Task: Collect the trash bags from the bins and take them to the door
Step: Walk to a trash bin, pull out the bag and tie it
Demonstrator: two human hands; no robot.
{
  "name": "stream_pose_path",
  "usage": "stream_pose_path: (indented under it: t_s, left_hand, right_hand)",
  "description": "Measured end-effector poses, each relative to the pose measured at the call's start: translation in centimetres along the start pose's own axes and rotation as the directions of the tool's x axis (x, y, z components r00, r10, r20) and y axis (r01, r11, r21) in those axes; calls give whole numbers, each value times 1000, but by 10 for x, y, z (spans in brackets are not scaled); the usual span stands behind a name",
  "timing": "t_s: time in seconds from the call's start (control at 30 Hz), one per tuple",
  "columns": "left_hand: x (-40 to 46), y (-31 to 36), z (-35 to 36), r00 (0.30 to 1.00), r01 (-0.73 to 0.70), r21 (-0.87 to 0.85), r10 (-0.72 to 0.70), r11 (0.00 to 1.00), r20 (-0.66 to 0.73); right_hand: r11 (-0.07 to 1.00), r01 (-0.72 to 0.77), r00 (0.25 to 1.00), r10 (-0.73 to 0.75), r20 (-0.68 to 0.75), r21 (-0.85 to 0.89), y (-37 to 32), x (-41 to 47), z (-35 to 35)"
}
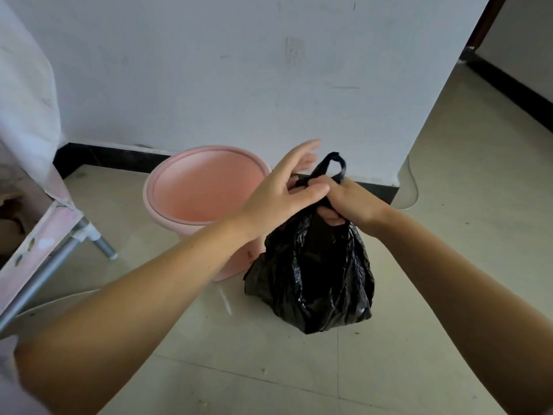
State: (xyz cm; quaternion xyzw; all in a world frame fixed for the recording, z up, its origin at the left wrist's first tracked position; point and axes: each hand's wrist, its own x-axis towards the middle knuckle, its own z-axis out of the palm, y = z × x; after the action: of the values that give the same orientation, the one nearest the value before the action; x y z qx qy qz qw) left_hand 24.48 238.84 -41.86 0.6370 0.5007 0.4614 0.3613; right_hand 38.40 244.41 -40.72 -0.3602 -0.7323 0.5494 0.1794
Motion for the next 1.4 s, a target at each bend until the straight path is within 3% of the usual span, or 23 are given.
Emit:
stream_pose_path:
  t_s: [0.07, 0.13, 0.23, 0.3, 0.4, 0.5, 0.57, 0.63, 0.67, 0.73, 0.8, 0.9, 1.0, 1.07, 1.13, 1.23, 1.33, 1.4]
  left_hand:
    - [-4, -15, 4, 977, 182, -140, -163, 973, 135]
    - [-9, -25, 8, 944, 278, -147, -243, 949, 222]
    - [-14, -24, 13, 933, 299, -119, -264, 947, 244]
    - [-14, -24, 12, 936, 303, -88, -279, 949, 213]
    - [-12, -26, 6, 935, 342, -172, -316, 924, 162]
    - [-7, -39, 1, 878, 479, -195, -471, 856, 90]
    - [-6, -48, -1, 801, 599, -197, -581, 776, 145]
    - [-8, -50, -3, 714, 700, -268, -660, 662, 234]
    - [-7, -51, -4, 693, 716, -345, -676, 607, 251]
    - [-6, -56, -4, 705, 676, -491, -677, 550, 212]
    - [-8, -60, -3, 727, 660, -459, -658, 594, 194]
    - [-13, -64, 3, 767, 642, -243, -608, 727, 205]
    - [-12, -70, 10, 846, 533, -78, -532, 843, 34]
    - [-12, -77, 11, 903, 427, 27, -424, 904, -70]
    - [-11, -81, 10, 944, 322, 157, -305, 934, -125]
    - [-10, -84, 5, 954, 293, 340, -250, 894, -164]
    - [-16, -99, -4, 882, 455, 401, -464, 795, -79]
    - [-26, -116, -11, 781, 591, 392, -621, 705, -61]
  right_hand:
    - [996, -23, 998, 18, 55, 82, 5, -1, -7]
    - [990, -57, 989, 38, 145, 132, 9, -3, -10]
    - [950, -137, 972, 74, 223, 281, 10, -3, -12]
    - [948, -147, 953, 59, 296, 284, 13, -2, -14]
    - [988, -139, 903, 100, 418, 64, 17, -4, -18]
    - [940, -107, 903, 228, 363, -324, 21, -5, -18]
    - [795, -78, 938, 263, 227, -601, 30, -1, -13]
    - [516, -40, 980, 188, 67, -856, 47, 6, -8]
    - [389, -48, 993, 121, -1, -920, 57, 7, -4]
    - [320, -42, 999, 23, -36, -947, 71, 9, 1]
    - [340, 17, 1000, -30, 7, -940, 78, 12, 8]
    - [359, 84, 996, -39, 75, -930, 80, 14, 22]
    - [327, 95, 995, -22, 93, -940, 78, 14, 30]
    - [394, 83, 995, 15, 97, -915, 71, 13, 28]
    - [533, 98, 989, 43, 143, -840, 63, 13, 25]
    - [772, 63, 984, 57, 167, -632, 48, 11, 8]
    - [957, -76, 997, 67, -41, -282, 56, 11, -32]
    - [987, -147, 982, 154, -105, 69, 79, 8, -57]
